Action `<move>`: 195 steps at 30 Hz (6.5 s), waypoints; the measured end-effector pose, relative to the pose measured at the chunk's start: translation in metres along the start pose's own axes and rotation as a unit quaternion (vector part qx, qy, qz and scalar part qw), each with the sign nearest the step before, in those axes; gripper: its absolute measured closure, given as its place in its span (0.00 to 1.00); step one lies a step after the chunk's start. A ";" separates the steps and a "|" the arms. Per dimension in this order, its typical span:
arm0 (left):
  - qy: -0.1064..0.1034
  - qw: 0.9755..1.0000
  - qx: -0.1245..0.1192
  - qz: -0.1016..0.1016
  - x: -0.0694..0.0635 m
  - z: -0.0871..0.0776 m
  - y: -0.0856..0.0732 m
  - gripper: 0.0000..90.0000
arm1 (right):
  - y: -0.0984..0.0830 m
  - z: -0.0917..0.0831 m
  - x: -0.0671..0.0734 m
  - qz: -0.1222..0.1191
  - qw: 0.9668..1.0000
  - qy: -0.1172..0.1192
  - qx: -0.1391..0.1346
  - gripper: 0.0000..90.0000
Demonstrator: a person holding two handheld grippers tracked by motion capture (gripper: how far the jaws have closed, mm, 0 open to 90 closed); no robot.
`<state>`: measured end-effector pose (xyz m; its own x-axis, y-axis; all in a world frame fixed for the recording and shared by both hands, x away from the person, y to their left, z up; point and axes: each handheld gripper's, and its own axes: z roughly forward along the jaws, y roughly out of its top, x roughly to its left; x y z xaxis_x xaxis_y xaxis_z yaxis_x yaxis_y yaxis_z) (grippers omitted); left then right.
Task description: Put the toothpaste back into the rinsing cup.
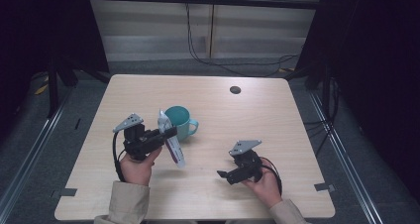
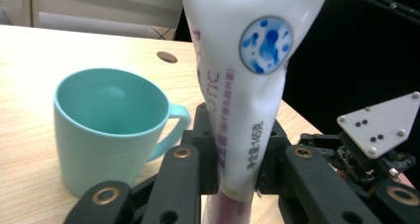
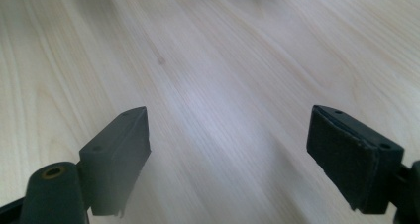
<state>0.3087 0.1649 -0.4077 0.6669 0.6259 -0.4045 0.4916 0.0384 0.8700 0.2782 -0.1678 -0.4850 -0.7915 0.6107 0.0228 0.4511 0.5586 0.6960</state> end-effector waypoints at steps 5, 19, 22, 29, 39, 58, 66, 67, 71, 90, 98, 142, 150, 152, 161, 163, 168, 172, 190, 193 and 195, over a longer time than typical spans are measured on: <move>0.010 1.000 0.000 0.010 0.000 -0.004 0.007 0.85 | -0.013 -0.003 -0.003 0.001 1.000 -0.012 -0.006 0.18; 0.028 0.999 0.004 0.034 0.002 -0.009 0.027 0.85 | -0.034 -0.003 -0.009 0.015 1.000 -0.023 -0.007 0.17; 0.030 0.999 0.004 0.037 0.002 -0.009 0.031 0.85 | -0.034 -0.004 -0.009 0.013 1.000 -0.027 -0.006 0.16; 0.034 0.998 0.002 0.045 0.002 -0.008 0.042 0.85 | -0.037 -0.004 -0.011 0.023 0.999 -0.022 -0.009 0.15; 0.044 0.997 -0.003 0.057 -0.001 -0.006 0.057 0.85 | -0.040 -0.004 -0.012 0.020 0.999 -0.020 -0.020 0.14; 0.047 0.996 -0.012 0.075 -0.004 0.009 0.088 0.85 | -0.040 -0.004 -0.012 0.020 0.999 -0.019 -0.020 0.15; 0.052 0.996 -0.015 0.073 0.000 0.018 0.096 0.85 | -0.040 -0.004 -0.012 0.020 0.999 -0.019 -0.021 0.15; 0.052 0.996 -0.015 0.071 0.000 0.019 0.097 0.85 | -0.040 -0.004 -0.012 0.020 0.999 -0.019 -0.021 0.15; 0.058 0.996 -0.016 0.073 0.001 0.023 0.101 0.85 | -0.040 -0.004 -0.012 0.020 0.999 -0.020 -0.021 0.15; 0.073 0.994 -0.023 0.078 0.009 0.042 0.111 0.85 | -0.040 -0.004 -0.012 0.020 0.999 -0.020 -0.021 0.15; 0.074 0.994 -0.018 0.079 0.015 0.053 0.111 0.85 | -0.040 -0.004 -0.012 0.021 0.999 -0.020 -0.021 0.15; 0.113 0.990 -0.002 0.083 0.035 0.081 0.076 0.85 | -0.040 -0.004 -0.012 0.019 0.999 -0.020 -0.022 0.15; 0.116 0.990 0.000 0.081 0.035 0.082 0.065 0.85 | -0.040 -0.004 -0.012 0.019 0.999 -0.020 -0.021 0.15; 0.117 0.990 -0.001 0.081 0.036 0.083 0.063 0.85 | -0.040 -0.004 -0.012 0.020 0.999 -0.020 -0.021 0.15; 0.116 0.990 0.003 0.079 0.036 0.085 0.054 0.85 | -0.040 -0.004 -0.012 0.020 0.999 -0.020 -0.021 0.15; 0.117 0.990 0.004 0.077 0.037 0.086 0.051 0.85 | -0.040 -0.004 -0.012 0.020 0.999 -0.020 -0.021 0.15; 0.118 0.990 0.006 0.076 0.037 0.087 0.047 0.85 | -0.040 -0.004 -0.012 0.020 0.999 -0.020 -0.021 0.15; 0.118 0.990 0.008 0.076 0.038 0.087 0.044 0.85 | -0.040 -0.004 -0.012 0.020 0.999 -0.020 -0.021 0.15; 0.122 0.990 0.011 0.075 0.040 0.087 0.033 0.85 | -0.040 -0.004 -0.012 0.020 0.999 -0.020 -0.021 0.15; 0.122 0.990 0.013 0.076 0.039 0.088 0.031 0.85 | -0.040 -0.004 -0.012 0.020 0.999 -0.020 -0.021 0.15; 0.122 0.990 0.012 0.077 0.039 0.088 0.030 0.85 | -0.040 -0.004 -0.012 0.020 0.999 -0.020 -0.021 0.15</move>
<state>0.3989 0.1221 -0.4218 0.5815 0.7921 -0.1853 0.4101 -0.0887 0.9077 0.2681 -0.1993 -0.5105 -0.7558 0.6544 0.0231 0.4632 0.5093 0.7254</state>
